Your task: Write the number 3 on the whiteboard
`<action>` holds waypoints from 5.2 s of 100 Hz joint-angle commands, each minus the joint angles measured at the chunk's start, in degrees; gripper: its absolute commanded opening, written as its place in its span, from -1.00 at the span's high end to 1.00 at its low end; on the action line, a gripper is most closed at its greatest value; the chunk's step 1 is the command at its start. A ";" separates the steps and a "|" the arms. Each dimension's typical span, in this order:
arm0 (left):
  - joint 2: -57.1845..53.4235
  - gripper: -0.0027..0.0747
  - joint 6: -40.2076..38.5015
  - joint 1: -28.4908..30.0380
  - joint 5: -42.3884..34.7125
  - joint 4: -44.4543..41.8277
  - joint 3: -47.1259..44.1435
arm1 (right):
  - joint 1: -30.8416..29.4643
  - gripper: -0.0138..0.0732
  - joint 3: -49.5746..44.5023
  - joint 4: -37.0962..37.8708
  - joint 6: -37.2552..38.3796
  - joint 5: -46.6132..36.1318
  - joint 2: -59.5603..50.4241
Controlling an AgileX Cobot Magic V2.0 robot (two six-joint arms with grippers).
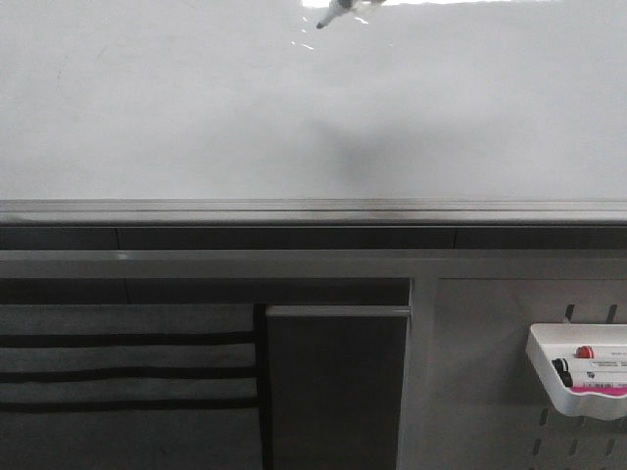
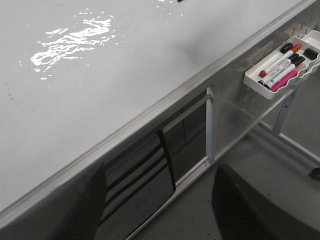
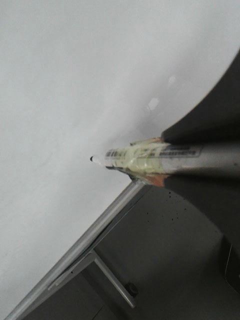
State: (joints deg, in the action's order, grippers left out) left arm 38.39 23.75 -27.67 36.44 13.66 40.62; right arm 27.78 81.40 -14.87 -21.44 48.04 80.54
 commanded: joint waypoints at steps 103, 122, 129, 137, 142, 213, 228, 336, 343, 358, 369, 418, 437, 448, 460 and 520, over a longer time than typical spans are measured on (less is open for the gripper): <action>-0.12 -0.16 -0.59 0.21 -3.98 1.26 1.51 | -2.80 0.64 -4.91 2.93 4.66 -5.39 2.57; -0.01 -0.16 -0.59 0.21 -3.98 1.26 1.51 | 3.01 0.64 -7.14 0.34 4.95 -19.25 5.54; -0.01 -0.16 -0.59 0.21 -3.98 1.26 1.51 | 3.04 0.64 -4.90 0.22 4.95 -15.51 4.95; -0.01 -0.16 -0.59 0.21 -3.98 1.26 1.51 | 3.60 0.64 -5.96 -0.07 2.06 -13.83 0.69; -0.01 -0.16 -0.59 0.21 -3.98 1.39 1.51 | 5.06 0.64 -8.60 -1.22 -1.23 -14.36 -3.01; -0.01 -0.16 -0.59 0.21 -3.98 1.39 1.51 | 6.83 0.64 -25.55 -1.86 -2.70 -14.41 -22.06; -0.01 -0.16 -0.59 0.21 -3.98 1.39 1.51 | 6.83 0.64 -25.55 -1.86 -2.70 -12.83 -22.06; 32.30 -0.15 33.53 -15.47 8.81 15.84 23.80 | 17.54 0.64 -14.59 -0.93 -29.04 -1.47 -17.53; 33.14 -0.15 33.82 -15.47 8.81 15.84 24.47 | 17.54 0.64 -14.59 -0.93 -29.04 -2.22 -17.43; 34.14 -0.15 37.07 -15.50 8.23 16.04 24.53 | 17.54 0.64 -14.59 -0.93 -29.04 -3.68 -17.43; 34.19 -0.15 38.98 -15.87 7.81 16.19 24.53 | 17.54 0.64 -14.59 -0.93 -29.04 -4.09 -17.43; 34.19 0.57 41.43 -15.87 7.25 17.77 24.53 | 17.54 0.64 -14.59 -0.93 -29.04 -3.89 -17.43; 34.19 0.86 41.43 -15.87 7.20 18.48 24.53 | 17.54 0.64 -14.59 -0.93 -29.04 -3.88 -17.43; 34.19 0.97 41.43 -15.87 7.20 18.48 24.53 | 17.54 0.64 -14.59 -0.93 -29.04 -3.51 -17.43; 34.19 0.98 41.43 -15.87 7.20 18.48 24.53 | 17.54 0.63 -14.59 -0.93 -29.04 -3.22 -17.43; 33.79 0.98 32.50 -4.28 0.30 18.37 24.38 | 17.44 -0.20 -14.59 17.62 -4.68 -0.66 -27.96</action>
State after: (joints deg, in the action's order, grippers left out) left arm 73.78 59.85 -36.17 42.44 30.00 63.03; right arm 45.26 64.95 -2.78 -35.23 48.87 56.83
